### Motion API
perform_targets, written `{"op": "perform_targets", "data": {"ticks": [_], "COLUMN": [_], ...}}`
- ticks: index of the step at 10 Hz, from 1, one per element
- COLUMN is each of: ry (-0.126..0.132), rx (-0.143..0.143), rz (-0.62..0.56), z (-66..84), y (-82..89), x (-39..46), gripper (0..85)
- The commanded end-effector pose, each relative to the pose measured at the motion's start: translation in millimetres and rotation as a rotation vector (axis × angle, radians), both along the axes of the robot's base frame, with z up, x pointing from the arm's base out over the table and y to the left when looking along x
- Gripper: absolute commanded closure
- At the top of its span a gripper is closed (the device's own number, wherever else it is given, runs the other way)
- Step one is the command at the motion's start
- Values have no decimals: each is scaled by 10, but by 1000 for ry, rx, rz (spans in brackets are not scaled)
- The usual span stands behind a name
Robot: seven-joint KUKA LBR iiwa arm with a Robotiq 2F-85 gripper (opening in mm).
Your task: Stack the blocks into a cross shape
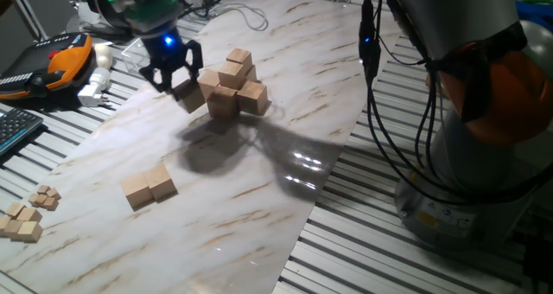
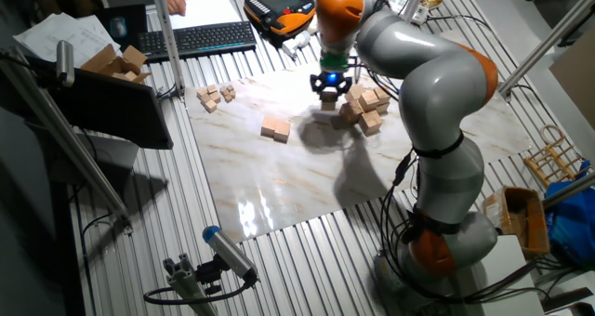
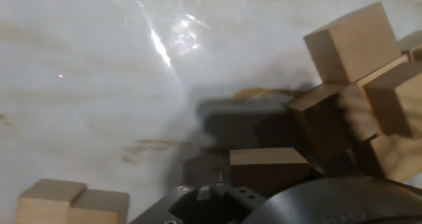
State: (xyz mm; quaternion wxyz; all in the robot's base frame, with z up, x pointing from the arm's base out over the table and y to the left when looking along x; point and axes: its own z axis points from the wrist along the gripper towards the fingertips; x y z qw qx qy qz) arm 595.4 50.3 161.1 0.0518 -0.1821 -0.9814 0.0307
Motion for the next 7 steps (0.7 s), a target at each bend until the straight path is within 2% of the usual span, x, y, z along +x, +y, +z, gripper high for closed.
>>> {"op": "perform_targets", "data": {"ticks": [1, 2, 3, 6, 7], "ry": [1, 0, 7, 8, 7], "rx": [20, 25, 7, 10, 32], "rz": [567, 561, 561, 596, 590], "z": [1, 1, 1, 1, 1], "y": [-8, -8, -8, -8, -8], "x": [0, 0, 0, 0, 0], "gripper": [850, 850, 850, 850, 850]}}
